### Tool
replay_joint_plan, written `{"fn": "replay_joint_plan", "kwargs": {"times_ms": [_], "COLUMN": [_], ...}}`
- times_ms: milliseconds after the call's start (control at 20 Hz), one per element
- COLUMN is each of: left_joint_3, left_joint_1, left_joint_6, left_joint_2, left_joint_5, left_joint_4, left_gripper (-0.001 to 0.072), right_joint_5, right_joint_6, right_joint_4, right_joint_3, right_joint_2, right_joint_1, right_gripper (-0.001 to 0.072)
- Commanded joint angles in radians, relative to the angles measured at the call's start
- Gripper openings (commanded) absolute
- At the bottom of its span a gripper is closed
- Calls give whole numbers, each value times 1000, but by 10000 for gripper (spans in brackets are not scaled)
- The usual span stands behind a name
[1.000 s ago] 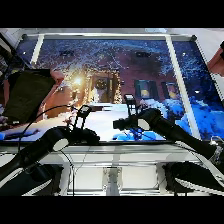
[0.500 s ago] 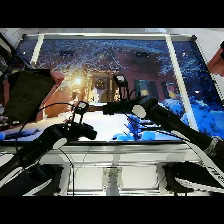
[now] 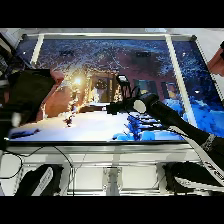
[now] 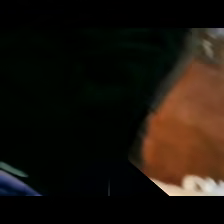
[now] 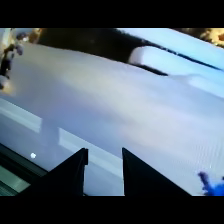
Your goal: Fold the clothes and pants, and hang the long-sleeved shirts on hangers.
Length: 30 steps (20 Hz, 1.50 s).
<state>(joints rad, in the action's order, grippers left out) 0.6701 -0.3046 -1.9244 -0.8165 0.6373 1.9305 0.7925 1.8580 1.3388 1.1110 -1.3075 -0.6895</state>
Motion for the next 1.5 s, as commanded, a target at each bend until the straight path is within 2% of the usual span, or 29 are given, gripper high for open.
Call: {"fn": "replay_joint_plan", "kwargs": {"times_ms": [0,50,100,150,200,300,350,400,650,750,800,1000,1050,1100,1250,1300,1400,1450], "left_joint_3": [121,162,207,242,273,303,304,304,304,304,304,304,304,304,306,306,311,325], "left_joint_1": [-349,-378,-408,-430,-446,-463,-466,-467,-484,-484,-484,-483,-483,-483,-483,-483,-483,-483], "left_joint_6": [135,178,189,188,190,190,189,187,206,209,237,460,474,474,473,473,456,443], "left_joint_2": [-90,-146,-212,-276,-341,-441,-466,-482,-498,-516,-527,-582,-596,-609,-644,-650,-648,-647], "left_joint_5": [-79,-43,31,101,163,213,203,180,-18,-67,-80,-52,-51,-51,-63,-77,-107,-106], "left_joint_4": [-134,-132,-133,-137,-136,-137,-138,-138,-249,-264,-297,-515,-540,-555,-556,-556,-556,-556], "left_gripper": [28,28,60,203,245,245,246,246,248,364,364,384,450,485,472,430,152,60], "right_joint_5": [19,40,63,86,97,105,106,106,105,105,105,104,104,104,104,104,103,100], "right_joint_6": [-35,-51,-67,-74,-79,-108,-111,-111,-111,-111,-111,-110,-110,-110,-110,-110,-110,-110], "right_joint_4": [-8,-10,-10,-10,-10,-10,-10,-11,-19,-24,-28,-42,-51,-60,-78,-81,-85,-85], "right_joint_3": [2,1,1,1,1,1,1,1,1,1,1,1,1,1,1,1,1,1], "right_joint_2": [-2,-2,-2,-2,-2,-2,-2,-2,-2,-2,-2,-2,-2,-2,-2,-2,-2,-2], "right_joint_1": [1,1,1,1,1,2,2,1,1,1,1,1,1,1,1,1,1,1], "right_gripper": [261,260,261,261,262,271,343,380,380,380,380,380,380,380,380,380,380,380]}}
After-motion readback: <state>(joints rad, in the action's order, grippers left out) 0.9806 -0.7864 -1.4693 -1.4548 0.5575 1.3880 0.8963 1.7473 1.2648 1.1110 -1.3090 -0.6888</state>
